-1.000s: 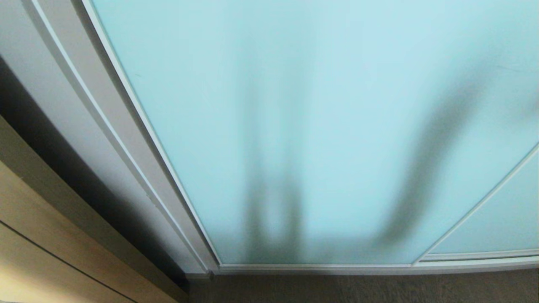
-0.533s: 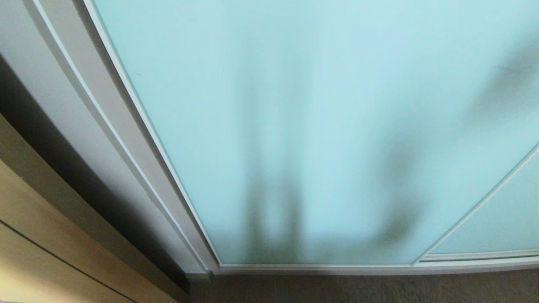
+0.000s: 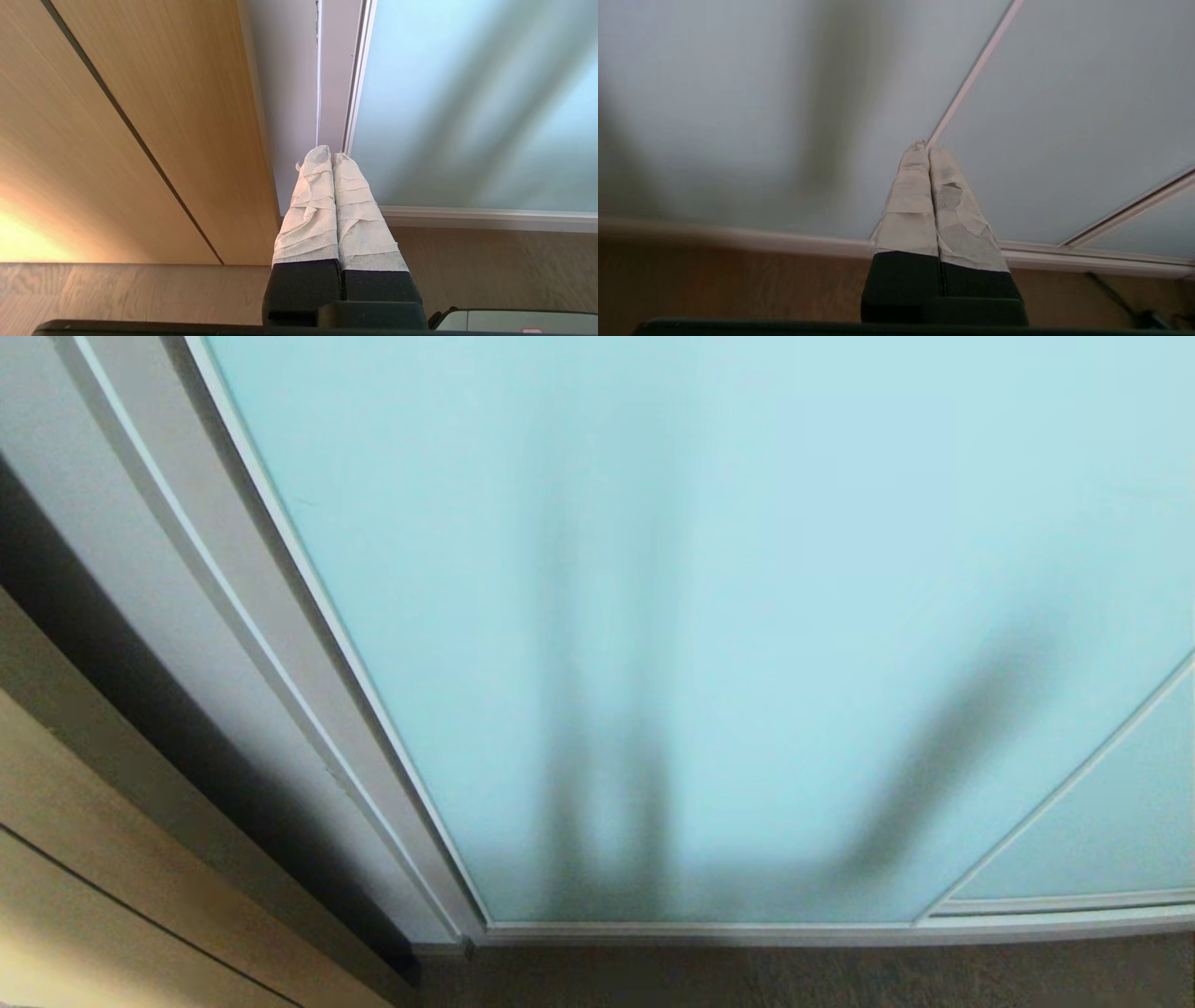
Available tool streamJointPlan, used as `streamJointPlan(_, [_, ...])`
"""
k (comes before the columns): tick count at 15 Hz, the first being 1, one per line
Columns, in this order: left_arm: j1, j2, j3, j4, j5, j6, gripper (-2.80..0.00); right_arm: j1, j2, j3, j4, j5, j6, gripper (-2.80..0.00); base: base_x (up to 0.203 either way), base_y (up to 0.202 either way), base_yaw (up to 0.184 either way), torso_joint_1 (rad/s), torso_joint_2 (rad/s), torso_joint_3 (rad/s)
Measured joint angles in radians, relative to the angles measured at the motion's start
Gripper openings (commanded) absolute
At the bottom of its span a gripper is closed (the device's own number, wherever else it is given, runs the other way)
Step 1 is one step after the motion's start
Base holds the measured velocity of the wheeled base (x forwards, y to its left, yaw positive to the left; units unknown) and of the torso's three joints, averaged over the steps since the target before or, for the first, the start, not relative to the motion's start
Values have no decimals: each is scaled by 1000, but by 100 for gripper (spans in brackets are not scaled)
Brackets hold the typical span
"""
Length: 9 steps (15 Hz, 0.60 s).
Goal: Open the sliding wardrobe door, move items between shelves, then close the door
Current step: Open the door
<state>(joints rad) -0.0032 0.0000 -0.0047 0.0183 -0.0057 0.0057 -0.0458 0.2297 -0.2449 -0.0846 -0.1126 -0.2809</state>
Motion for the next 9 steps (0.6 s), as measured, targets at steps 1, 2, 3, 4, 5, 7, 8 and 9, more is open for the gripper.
streamJointPlan(1, [0,0,0,0,0,0,-280,16,-60,61,3,-3,1,-280,0,0,0,0,0,0])
streamJointPlan(2, [0,0,0,0,0,0,-280,26,-112,123,-1,-3,5,-280,0,0,0,0,0,0])
streamJointPlan(3, [0,0,0,0,0,0,-280,33,-153,180,-10,-2,17,-280,0,0,0,0,0,0])
streamJointPlan(4, [0,0,0,0,0,0,-280,39,-181,212,-18,5,57,-280,0,0,0,0,0,0])
streamJointPlan(5, [0,0,0,0,0,0,-280,41,-198,225,-15,24,112,-280,0,0,0,0,0,0])
streamJointPlan(7, [0,0,0,0,0,0,-280,44,-219,239,35,90,238,-280,0,0,0,0,0,0])
streamJointPlan(8, [0,0,0,0,0,0,-280,44,-225,237,70,94,285,-280,0,0,0,0,0,0])
streamJointPlan(9, [0,0,0,0,0,0,-280,44,-228,236,96,95,312,-280,0,0,0,0,0,0])
